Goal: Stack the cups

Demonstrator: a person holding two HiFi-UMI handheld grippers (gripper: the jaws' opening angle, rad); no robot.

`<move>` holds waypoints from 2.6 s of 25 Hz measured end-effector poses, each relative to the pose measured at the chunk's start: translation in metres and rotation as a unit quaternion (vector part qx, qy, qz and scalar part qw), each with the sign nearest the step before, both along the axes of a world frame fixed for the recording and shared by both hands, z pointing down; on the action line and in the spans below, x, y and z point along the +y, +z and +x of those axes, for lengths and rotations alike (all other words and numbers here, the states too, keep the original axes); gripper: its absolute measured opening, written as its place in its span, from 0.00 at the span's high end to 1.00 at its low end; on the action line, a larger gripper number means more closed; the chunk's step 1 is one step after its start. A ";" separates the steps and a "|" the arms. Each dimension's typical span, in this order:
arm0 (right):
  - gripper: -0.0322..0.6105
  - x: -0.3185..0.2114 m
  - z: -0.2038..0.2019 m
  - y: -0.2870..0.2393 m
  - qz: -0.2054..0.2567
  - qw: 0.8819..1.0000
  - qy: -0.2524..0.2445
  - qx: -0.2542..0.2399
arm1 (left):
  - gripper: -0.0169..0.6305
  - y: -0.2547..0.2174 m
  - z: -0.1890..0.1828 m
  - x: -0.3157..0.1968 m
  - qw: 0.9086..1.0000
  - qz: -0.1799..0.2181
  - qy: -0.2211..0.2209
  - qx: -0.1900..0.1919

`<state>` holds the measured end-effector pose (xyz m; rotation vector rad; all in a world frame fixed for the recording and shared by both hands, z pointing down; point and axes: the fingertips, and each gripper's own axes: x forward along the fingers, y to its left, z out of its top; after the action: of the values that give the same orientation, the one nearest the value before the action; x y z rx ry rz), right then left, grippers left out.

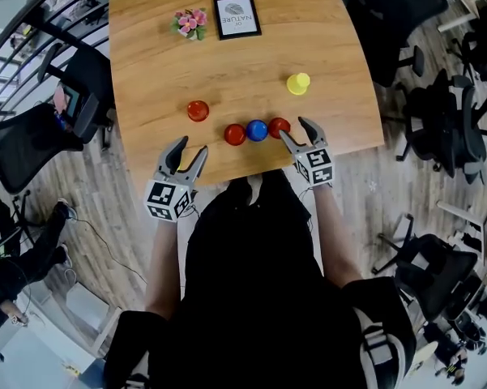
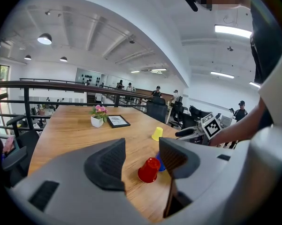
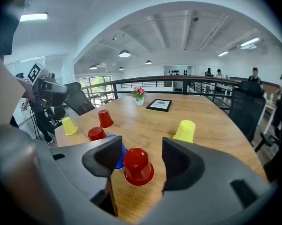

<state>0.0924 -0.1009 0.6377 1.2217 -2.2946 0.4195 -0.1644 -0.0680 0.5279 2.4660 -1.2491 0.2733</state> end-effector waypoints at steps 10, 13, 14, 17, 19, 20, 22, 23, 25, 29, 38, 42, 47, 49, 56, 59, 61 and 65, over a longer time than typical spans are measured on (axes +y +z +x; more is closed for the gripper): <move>0.52 -0.048 0.039 0.001 -0.004 1.000 -0.010 0.010 | 0.59 -0.010 0.027 -0.036 1.000 0.004 -0.028 -0.005; 0.52 -0.067 0.047 0.008 -0.009 1.000 -0.020 0.015 | 0.59 -0.010 0.032 -0.044 0.999 0.002 -0.045 -0.006; 0.52 -0.073 0.049 0.011 -0.011 1.000 -0.022 0.015 | 0.59 -0.009 0.034 -0.046 0.999 0.001 -0.050 -0.007; 0.53 -0.090 0.057 0.013 -0.011 0.999 -0.027 0.013 | 0.59 -0.008 0.041 -0.047 0.998 -0.005 -0.062 -0.012; 0.53 -0.102 0.059 0.015 -0.011 0.999 -0.029 0.014 | 0.59 -0.008 0.043 -0.047 0.997 -0.009 -0.071 -0.015; 0.52 -0.108 0.059 0.016 -0.012 0.999 -0.030 0.015 | 0.59 -0.008 0.042 -0.048 0.997 -0.012 -0.077 -0.016; 0.50 -0.118 0.058 0.020 -0.012 0.999 -0.035 0.019 | 0.59 -0.008 0.039 -0.051 0.996 -0.015 -0.090 -0.018; 0.49 -0.122 0.058 0.021 -0.012 0.999 -0.037 0.022 | 0.59 -0.008 0.038 -0.053 0.995 -0.016 -0.097 -0.017; 0.49 -0.129 0.060 0.024 -0.012 0.999 -0.037 0.026 | 0.59 -0.008 0.037 -0.056 0.994 -0.018 -0.108 -0.018; 0.49 -0.137 0.061 0.033 -0.019 0.999 -0.041 0.028 | 0.59 -0.007 0.037 -0.058 0.993 -0.020 -0.118 -0.023; 0.60 -0.146 0.062 0.049 -0.033 0.997 -0.050 0.049 | 0.59 -0.003 0.037 -0.057 0.989 -0.027 -0.141 -0.023; 0.61 -0.146 0.060 0.048 -0.033 0.997 -0.055 0.051 | 0.59 -0.003 0.036 -0.053 0.988 -0.026 -0.149 -0.021; 0.61 -0.145 0.058 0.043 -0.026 0.996 -0.062 0.052 | 0.59 -0.003 0.035 -0.047 0.987 -0.023 -0.156 -0.017; 0.61 -0.145 0.056 0.038 -0.023 0.996 -0.064 0.050 | 0.59 -0.002 0.035 -0.044 0.987 -0.022 -0.156 -0.016; 0.61 -0.117 0.042 0.018 -0.022 0.996 -0.068 0.049 | 0.60 -0.005 0.034 -0.036 0.990 -0.013 -0.142 -0.004; 0.61 -0.101 0.032 0.009 -0.018 0.996 -0.070 0.046 | 0.60 -0.007 0.030 -0.035 0.991 -0.009 -0.131 0.001; 0.61 -0.092 0.026 0.004 -0.013 0.995 -0.078 0.053 | 0.60 -0.008 0.028 -0.033 0.992 -0.007 -0.123 0.004; 0.61 -0.077 0.017 -0.009 -0.014 0.995 -0.080 0.056 | 0.60 -0.008 0.026 -0.028 0.994 -0.005 -0.105 0.010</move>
<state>0.1093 -0.1781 0.6291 1.0121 -2.2631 0.3159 -0.1389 -0.0961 0.5199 2.2979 -1.4811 0.1991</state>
